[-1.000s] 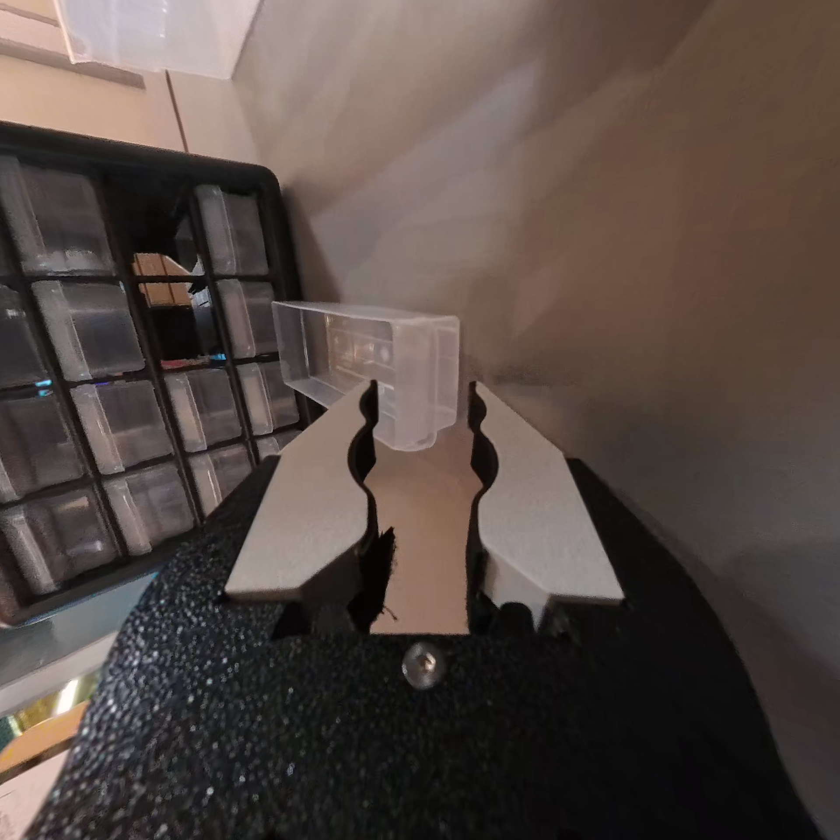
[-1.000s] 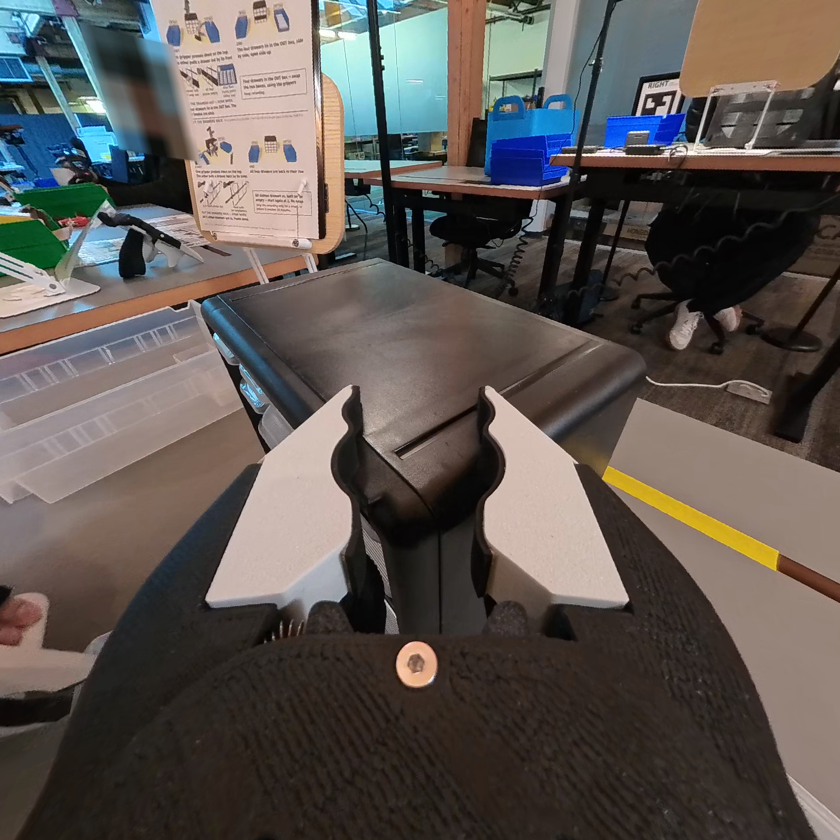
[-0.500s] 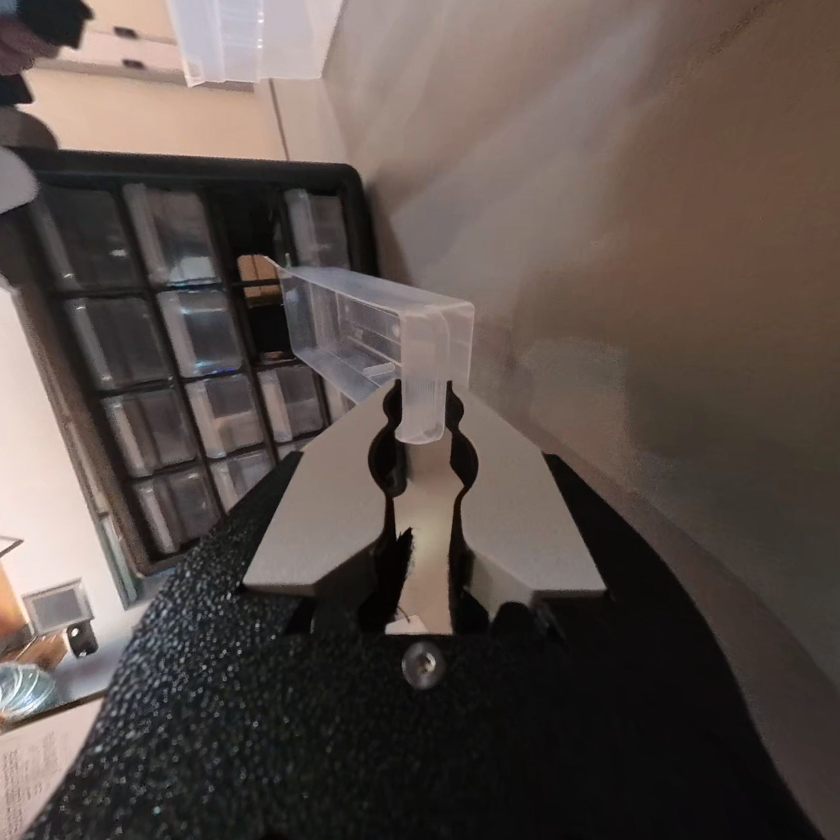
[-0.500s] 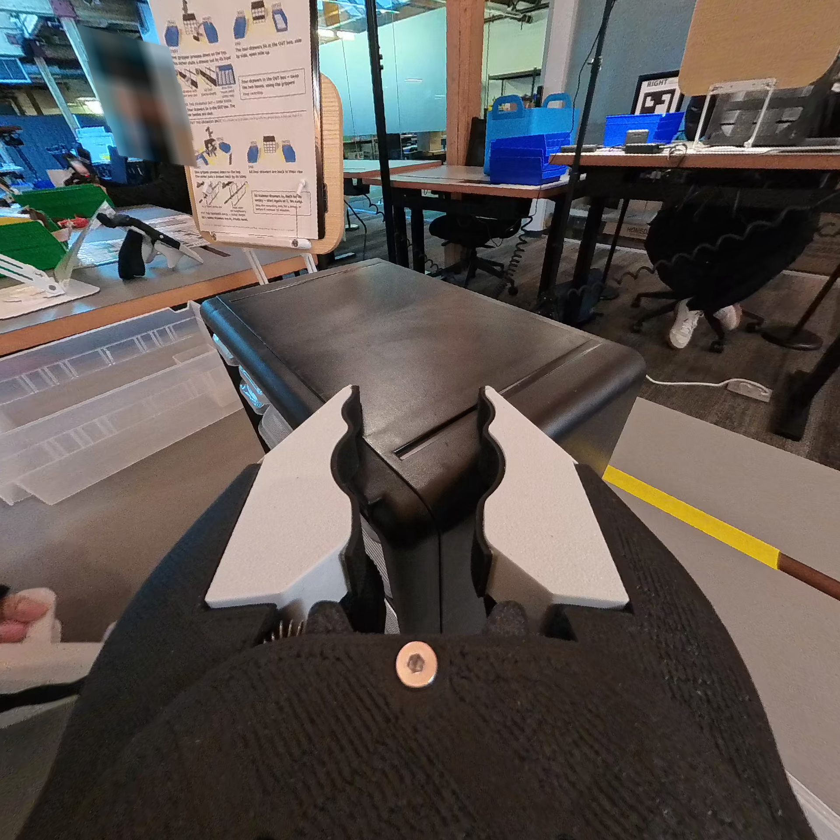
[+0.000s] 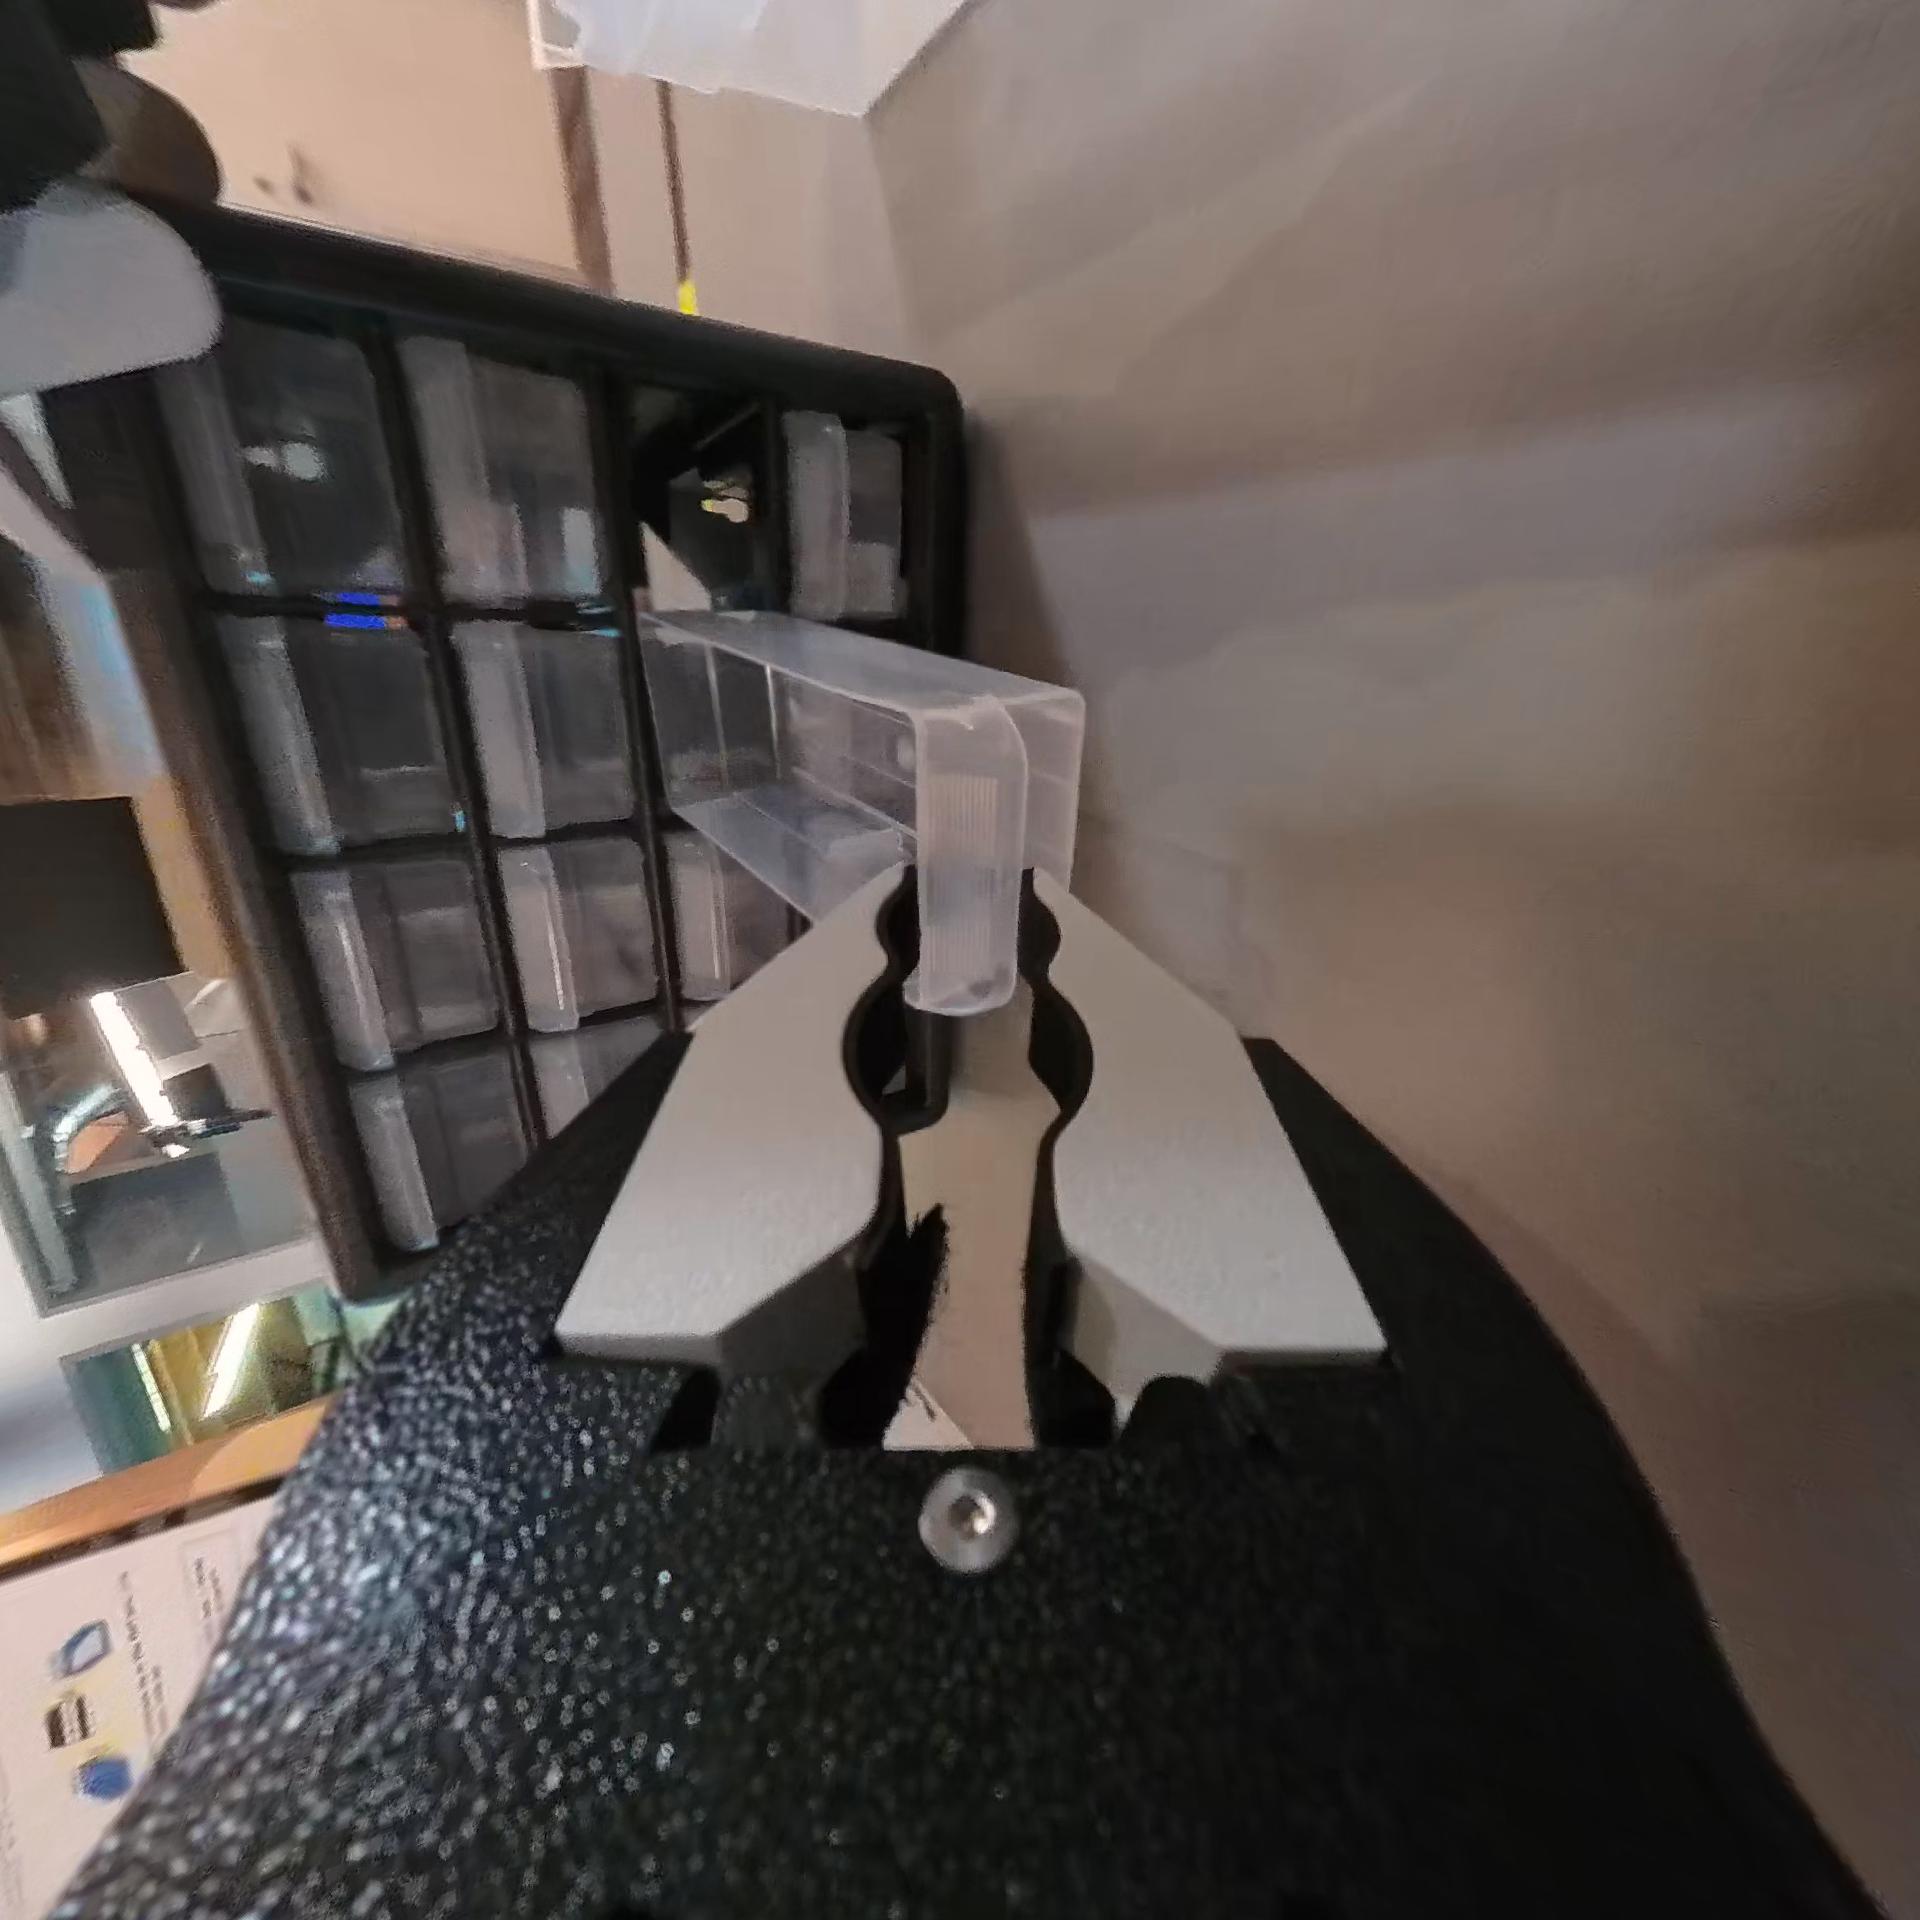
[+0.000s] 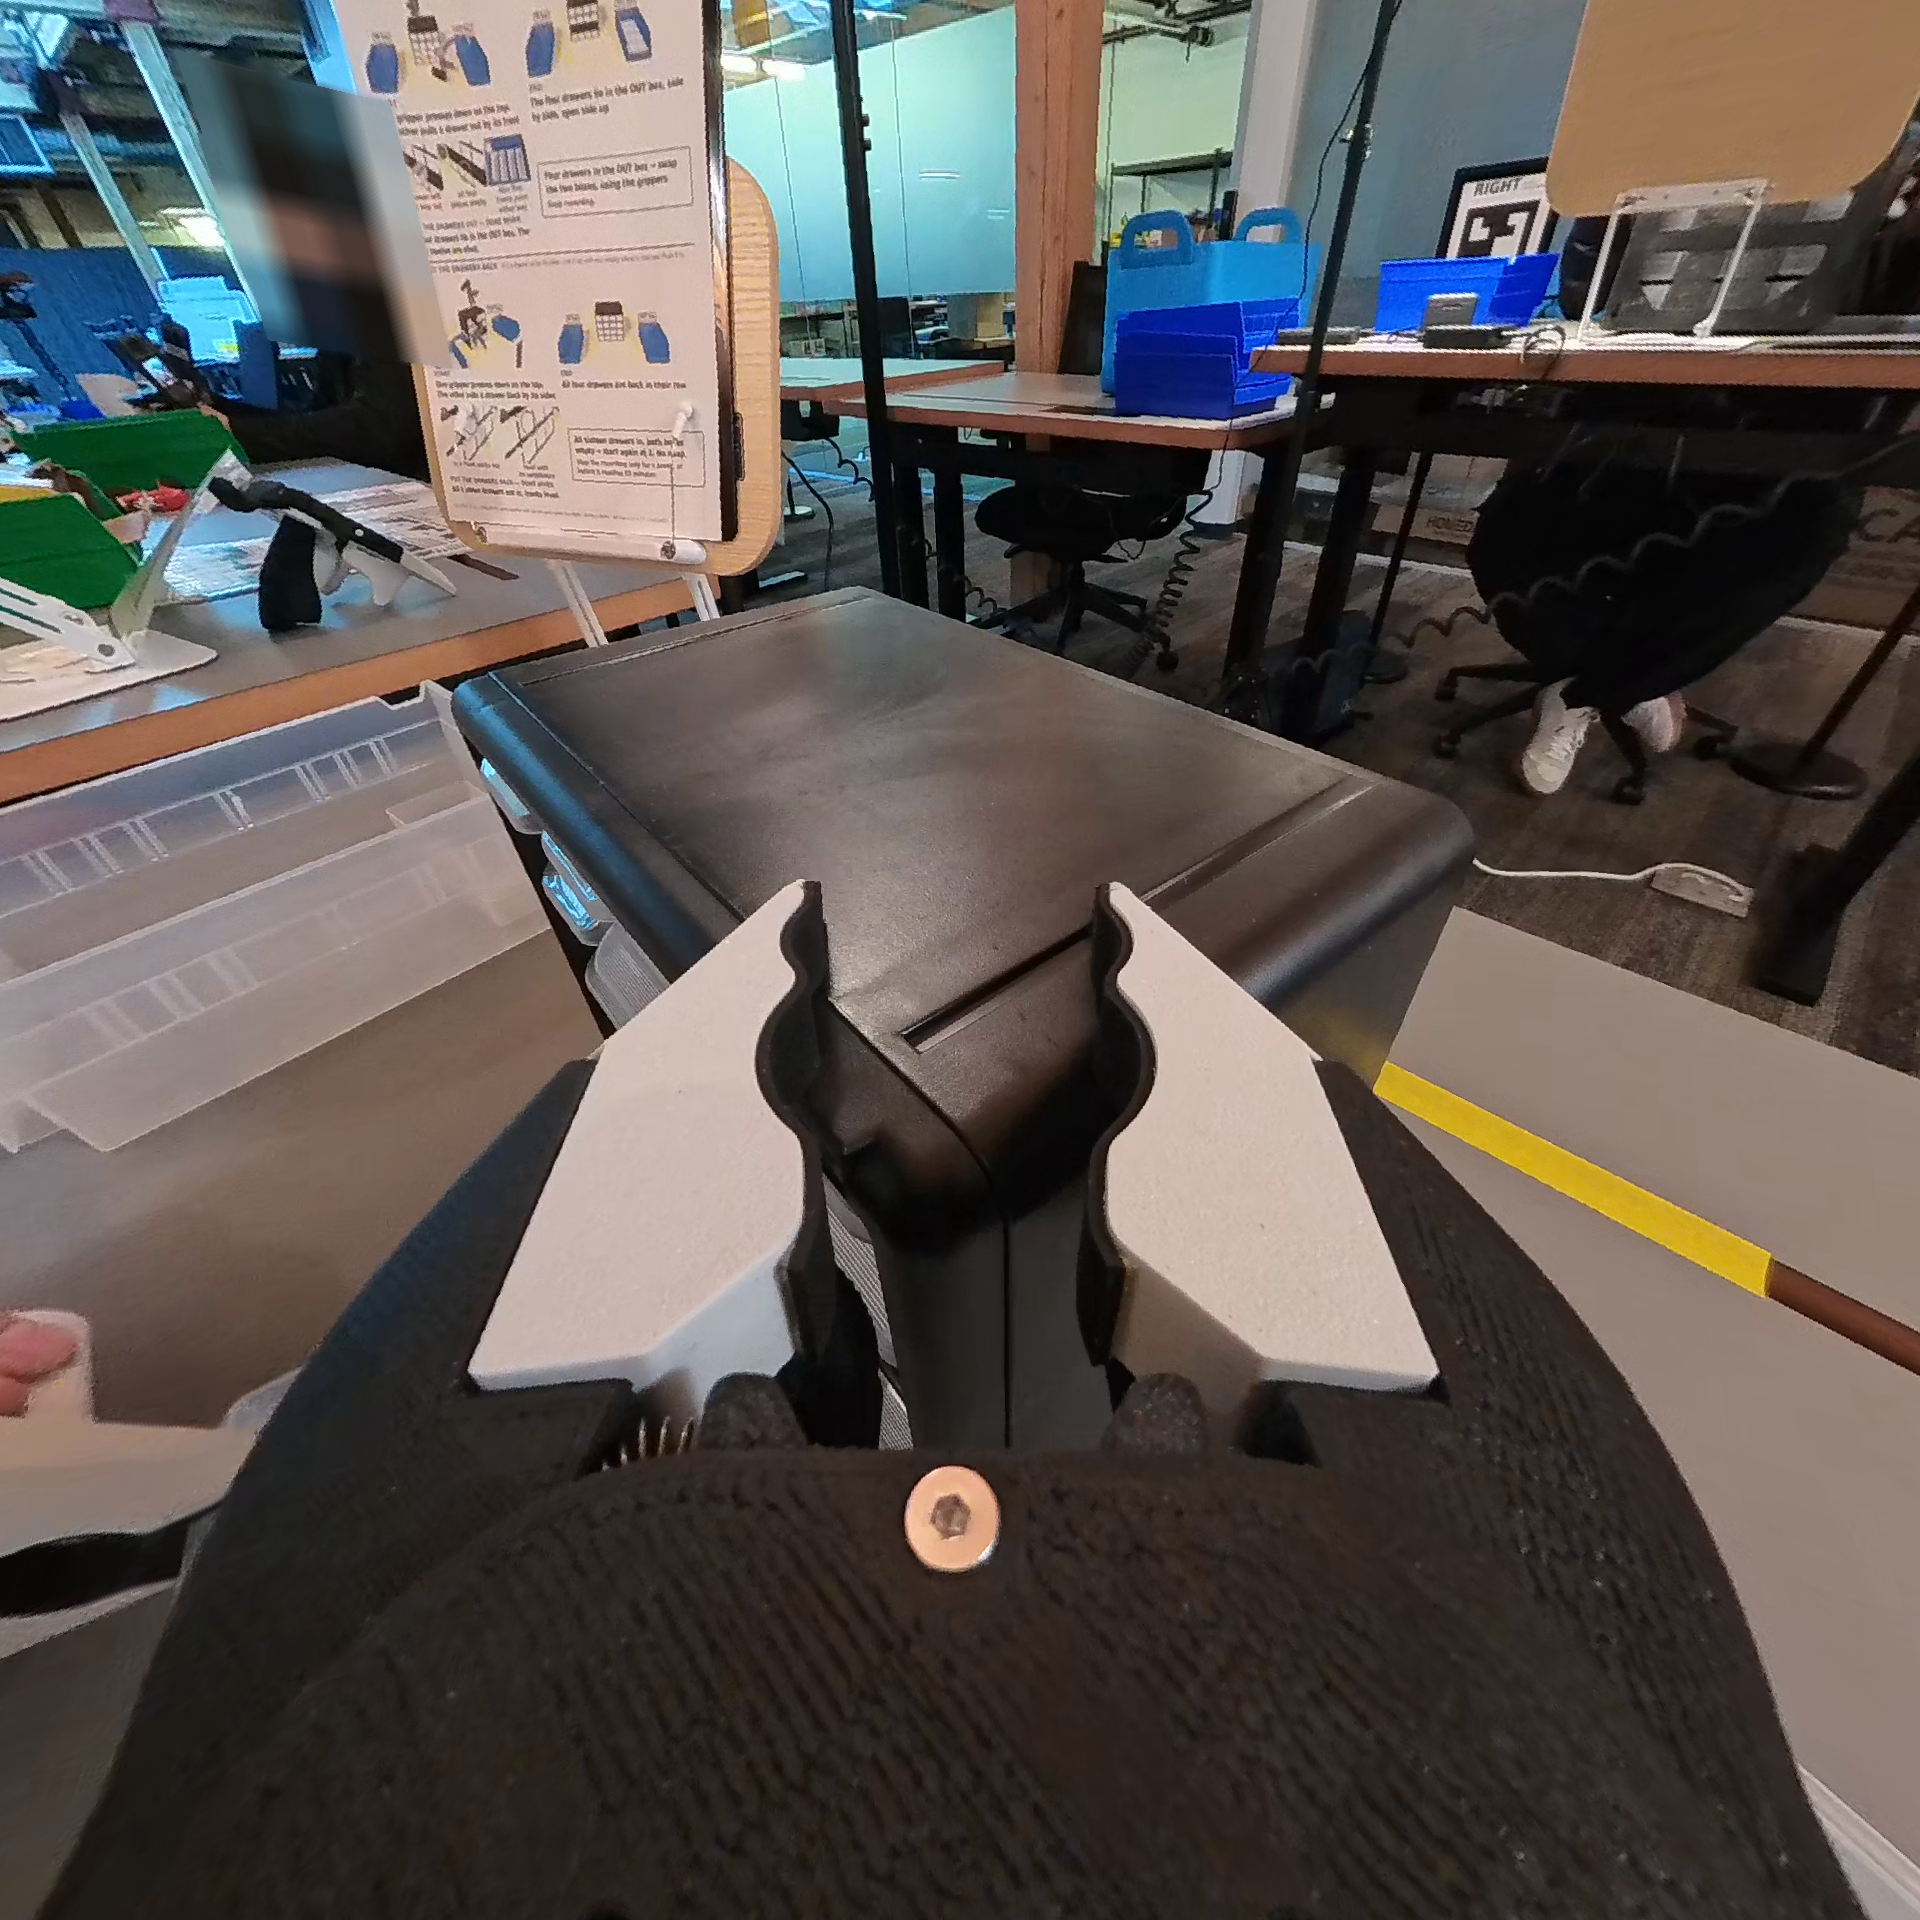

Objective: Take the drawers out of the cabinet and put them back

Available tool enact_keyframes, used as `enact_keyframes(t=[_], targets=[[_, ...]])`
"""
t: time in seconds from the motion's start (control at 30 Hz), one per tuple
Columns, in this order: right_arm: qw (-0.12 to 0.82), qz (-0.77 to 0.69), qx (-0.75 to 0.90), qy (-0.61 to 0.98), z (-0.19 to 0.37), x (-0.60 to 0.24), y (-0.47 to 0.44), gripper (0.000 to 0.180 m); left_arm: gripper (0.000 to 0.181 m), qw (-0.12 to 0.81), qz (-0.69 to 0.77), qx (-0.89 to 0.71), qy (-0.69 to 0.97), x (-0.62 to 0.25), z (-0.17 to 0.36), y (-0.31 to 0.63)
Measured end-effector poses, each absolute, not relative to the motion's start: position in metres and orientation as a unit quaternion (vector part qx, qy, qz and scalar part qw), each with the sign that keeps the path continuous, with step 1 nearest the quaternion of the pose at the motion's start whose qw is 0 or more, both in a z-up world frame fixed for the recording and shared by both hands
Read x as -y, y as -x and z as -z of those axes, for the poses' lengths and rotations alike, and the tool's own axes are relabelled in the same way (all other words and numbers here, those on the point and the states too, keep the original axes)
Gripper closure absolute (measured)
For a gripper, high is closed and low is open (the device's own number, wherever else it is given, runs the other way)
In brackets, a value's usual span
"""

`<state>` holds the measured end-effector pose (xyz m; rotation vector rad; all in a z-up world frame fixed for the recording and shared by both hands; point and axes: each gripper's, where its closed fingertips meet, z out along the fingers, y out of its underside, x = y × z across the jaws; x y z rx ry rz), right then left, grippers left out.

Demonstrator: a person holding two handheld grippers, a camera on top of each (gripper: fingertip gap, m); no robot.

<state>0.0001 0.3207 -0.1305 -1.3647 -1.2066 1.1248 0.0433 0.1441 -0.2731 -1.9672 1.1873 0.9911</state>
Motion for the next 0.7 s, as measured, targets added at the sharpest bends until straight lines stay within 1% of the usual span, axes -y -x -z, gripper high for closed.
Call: enact_keyframes(t=[0.03, 0.13, 0.43, 0.7], targets=[[0.480, -0.461, 0.494, 0.559, 0.130, -0.321, 0.000, 0.129, 0.165, 0.306, -0.368, -0.456, 0.750, -0.144, 0.275, -0.045], [0.479, -0.461, 0.494, 0.559, 0.131, -0.321, 0.000, 0.129, 0.165, 0.302, -0.372, -0.472, 0.740, -0.148, 0.272, -0.047], [0.479, -0.461, 0.494, 0.560, 0.131, -0.321, 0.000, 0.129, 0.165, 0.250, -0.377, -0.461, 0.763, -0.147, 0.268, -0.038], [0.480, -0.461, 0.494, 0.560, 0.131, -0.321, 0.000, 0.129, 0.165, 0.252, -0.365, -0.438, 0.782, -0.153, 0.264, -0.044]])
